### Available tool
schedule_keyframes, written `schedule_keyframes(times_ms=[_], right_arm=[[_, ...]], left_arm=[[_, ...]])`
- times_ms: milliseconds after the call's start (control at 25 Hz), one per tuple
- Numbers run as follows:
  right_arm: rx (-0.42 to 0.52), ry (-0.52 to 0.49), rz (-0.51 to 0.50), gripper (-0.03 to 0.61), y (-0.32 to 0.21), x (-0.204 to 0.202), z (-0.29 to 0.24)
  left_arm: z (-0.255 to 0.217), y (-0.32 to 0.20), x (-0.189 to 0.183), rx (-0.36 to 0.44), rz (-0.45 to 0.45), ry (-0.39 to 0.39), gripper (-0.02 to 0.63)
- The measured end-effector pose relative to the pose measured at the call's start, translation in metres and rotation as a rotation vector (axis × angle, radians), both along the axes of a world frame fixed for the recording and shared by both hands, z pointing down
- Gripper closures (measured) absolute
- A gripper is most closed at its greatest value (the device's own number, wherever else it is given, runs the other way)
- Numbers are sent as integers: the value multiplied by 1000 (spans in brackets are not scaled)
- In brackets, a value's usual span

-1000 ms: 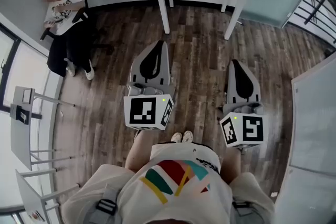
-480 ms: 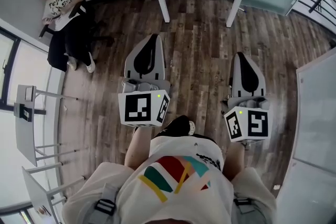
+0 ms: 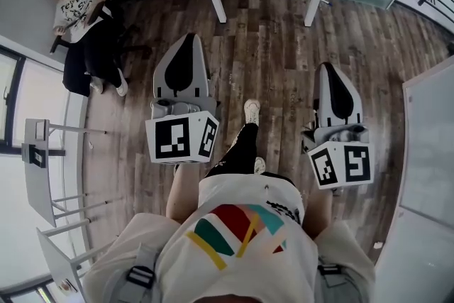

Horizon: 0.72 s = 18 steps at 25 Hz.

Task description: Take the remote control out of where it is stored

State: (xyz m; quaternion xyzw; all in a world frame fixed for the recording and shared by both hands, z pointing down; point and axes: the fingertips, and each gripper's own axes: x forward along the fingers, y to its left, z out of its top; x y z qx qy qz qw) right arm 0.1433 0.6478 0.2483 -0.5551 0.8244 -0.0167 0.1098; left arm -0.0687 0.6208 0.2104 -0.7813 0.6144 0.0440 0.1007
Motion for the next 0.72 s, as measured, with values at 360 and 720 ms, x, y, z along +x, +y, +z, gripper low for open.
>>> schedule_keyframes(times_ms=[360,720], right_arm=[[-5,58,32,577,-62,-1,11],[-4,81,11,577,-180,-22,-7]], left_arm=[[13,-68,3,26,50,48,607],[4,-179,-6,38,70,91,607]])
